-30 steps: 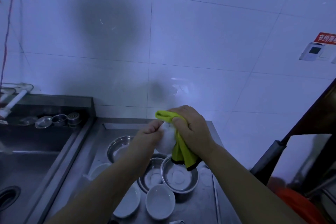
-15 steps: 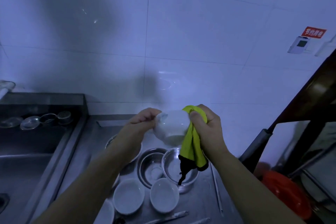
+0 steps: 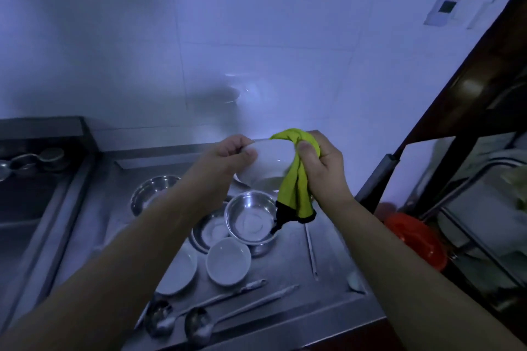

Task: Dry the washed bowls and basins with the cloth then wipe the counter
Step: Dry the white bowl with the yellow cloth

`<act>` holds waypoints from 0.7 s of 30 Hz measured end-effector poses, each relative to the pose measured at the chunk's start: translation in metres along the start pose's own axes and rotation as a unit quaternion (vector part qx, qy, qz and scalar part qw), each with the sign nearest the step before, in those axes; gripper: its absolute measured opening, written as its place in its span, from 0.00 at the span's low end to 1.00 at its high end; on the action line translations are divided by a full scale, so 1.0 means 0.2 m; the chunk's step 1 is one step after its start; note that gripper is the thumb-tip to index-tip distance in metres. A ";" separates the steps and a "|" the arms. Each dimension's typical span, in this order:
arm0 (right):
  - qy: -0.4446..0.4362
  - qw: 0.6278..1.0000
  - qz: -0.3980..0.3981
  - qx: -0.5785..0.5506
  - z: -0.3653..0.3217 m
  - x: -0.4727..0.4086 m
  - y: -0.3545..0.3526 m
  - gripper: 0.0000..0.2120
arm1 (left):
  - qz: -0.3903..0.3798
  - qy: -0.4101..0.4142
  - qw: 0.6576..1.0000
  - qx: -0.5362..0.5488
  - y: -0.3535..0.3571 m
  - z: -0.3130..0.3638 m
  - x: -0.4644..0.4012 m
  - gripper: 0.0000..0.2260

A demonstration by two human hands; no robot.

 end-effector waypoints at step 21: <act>0.144 0.982 0.074 0.101 1.18 -0.24 -1.18 0.10 | 0.006 -0.022 0.887 -0.462 0.93 -1.33 0.09 0.03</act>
Point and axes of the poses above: each hand's wrist, its own x-axis away from the middle knuckle, its own y-axis out of the palm, z = x × y, the point moved 4 cm from there along -x, towards the middle knuckle, and after that the axes turned 12 degrees about z, right-handed, at the moved point
